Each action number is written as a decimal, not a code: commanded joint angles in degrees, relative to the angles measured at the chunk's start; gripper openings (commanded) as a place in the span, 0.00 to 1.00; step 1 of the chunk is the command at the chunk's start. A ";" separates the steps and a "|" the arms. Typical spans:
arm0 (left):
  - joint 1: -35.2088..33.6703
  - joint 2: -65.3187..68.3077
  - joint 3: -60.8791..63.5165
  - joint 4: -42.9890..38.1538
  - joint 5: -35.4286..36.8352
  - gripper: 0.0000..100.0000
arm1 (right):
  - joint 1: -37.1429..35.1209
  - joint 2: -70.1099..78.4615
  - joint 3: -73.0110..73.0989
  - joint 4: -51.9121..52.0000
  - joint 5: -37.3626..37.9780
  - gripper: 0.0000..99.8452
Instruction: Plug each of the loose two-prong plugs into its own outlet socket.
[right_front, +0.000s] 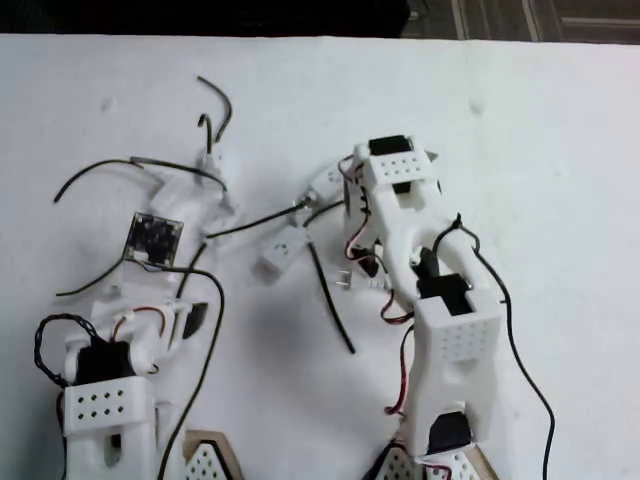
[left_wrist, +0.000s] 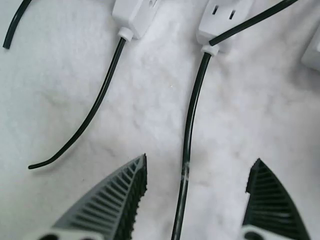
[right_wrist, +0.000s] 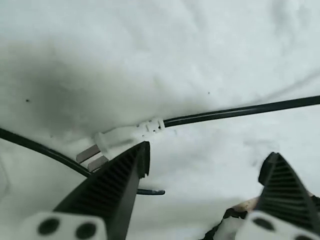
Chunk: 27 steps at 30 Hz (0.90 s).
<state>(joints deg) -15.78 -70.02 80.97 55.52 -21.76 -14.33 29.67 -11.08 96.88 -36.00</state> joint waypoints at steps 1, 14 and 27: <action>-0.40 -0.84 -0.18 -0.88 0.18 0.32 | 1.54 -6.02 -0.18 1.36 0.79 0.35; -0.40 -0.84 -0.18 -0.79 0.18 0.32 | 8.84 -21.67 19.16 1.27 23.74 0.04; -0.40 -0.84 -0.18 -0.79 0.18 0.32 | 23.08 -9.98 25.85 -13.93 47.12 0.02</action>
<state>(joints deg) -15.78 -70.02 80.97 55.52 -21.76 7.21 16.92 15.30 89.05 8.57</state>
